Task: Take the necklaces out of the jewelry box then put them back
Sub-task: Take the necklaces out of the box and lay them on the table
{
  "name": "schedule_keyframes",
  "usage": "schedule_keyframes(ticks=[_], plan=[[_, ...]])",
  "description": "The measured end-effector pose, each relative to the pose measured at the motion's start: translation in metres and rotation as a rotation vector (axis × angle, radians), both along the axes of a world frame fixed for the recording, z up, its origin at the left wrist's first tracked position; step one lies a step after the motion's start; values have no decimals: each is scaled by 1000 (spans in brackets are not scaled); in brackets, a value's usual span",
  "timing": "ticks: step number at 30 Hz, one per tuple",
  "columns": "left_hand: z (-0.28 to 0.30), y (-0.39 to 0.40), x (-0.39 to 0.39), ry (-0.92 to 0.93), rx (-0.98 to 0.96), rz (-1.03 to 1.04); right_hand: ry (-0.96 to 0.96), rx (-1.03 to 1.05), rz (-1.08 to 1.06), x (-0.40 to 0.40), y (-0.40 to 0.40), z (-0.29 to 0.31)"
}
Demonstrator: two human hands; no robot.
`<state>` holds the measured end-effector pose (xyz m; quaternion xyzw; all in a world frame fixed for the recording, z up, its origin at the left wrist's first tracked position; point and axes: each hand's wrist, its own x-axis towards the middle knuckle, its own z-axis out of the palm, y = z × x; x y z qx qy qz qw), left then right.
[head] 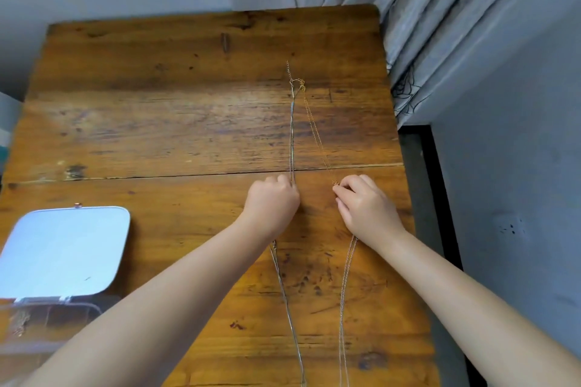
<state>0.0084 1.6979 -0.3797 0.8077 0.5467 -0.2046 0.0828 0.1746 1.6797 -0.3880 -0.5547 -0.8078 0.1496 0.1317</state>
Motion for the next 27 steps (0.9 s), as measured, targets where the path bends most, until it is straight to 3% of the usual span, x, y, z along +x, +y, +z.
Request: schedule_keyframes(ticks=[7, 15, 19, 27], plan=[[3, -14, 5, -10, 5, 60, -41, -21, 3, 0, -8, 3], [16, -47, -55, -267, 178, 323, -17, 17, -76, -31, -28, 22], [32, -83, -123, -405, 266, 427, 49, 48, 22, -88, -49, 31], [46, -162, -279, -386, 293, 485, 223, 24, 189, -250, -111, 41]])
